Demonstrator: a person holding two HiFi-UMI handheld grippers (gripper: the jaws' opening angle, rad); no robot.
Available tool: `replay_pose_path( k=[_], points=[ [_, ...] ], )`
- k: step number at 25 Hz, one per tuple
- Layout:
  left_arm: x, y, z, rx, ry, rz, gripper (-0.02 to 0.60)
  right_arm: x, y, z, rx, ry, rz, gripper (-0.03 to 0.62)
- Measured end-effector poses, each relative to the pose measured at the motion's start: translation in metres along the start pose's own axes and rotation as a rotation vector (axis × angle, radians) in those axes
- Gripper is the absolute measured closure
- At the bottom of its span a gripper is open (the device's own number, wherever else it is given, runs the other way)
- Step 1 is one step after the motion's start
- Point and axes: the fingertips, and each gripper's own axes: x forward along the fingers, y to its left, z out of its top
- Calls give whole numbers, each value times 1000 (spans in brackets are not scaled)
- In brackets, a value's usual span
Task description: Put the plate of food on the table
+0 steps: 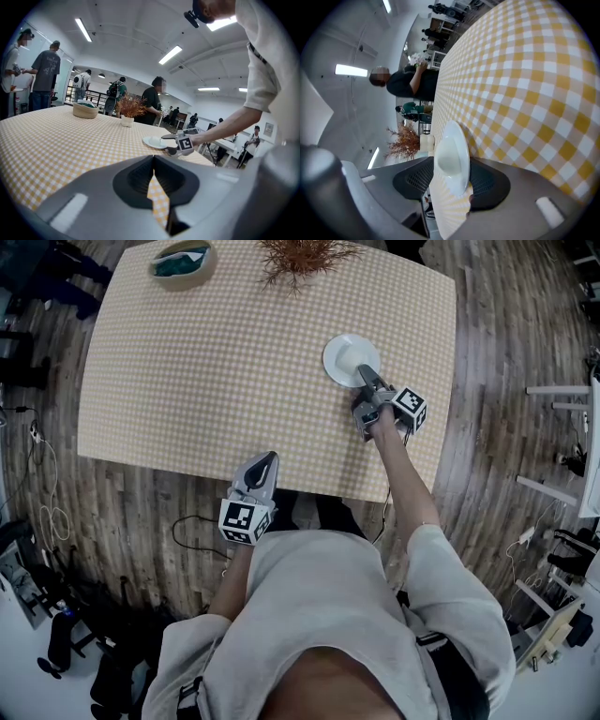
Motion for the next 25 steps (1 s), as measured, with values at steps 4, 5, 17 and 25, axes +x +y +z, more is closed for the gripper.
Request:
replay_pose_path(
  k=[4, 5, 17, 25],
  points=[
    [-2, -2, -1, 0, -1, -4, 572, -2, 3, -11, -175, 97, -13, 362],
    [-2, -3, -2, 1, -1, -5, 572, -3, 4, -13, -203, 120, -8, 362],
    [0, -7, -3, -2, 1, -17, 572, -8, -2, -43, -853, 437, -184, 332],
    [-2, -8, -5, -8, -1, -17, 572, -9, -12, -48, -1214, 484, -333, 364]
  ],
)
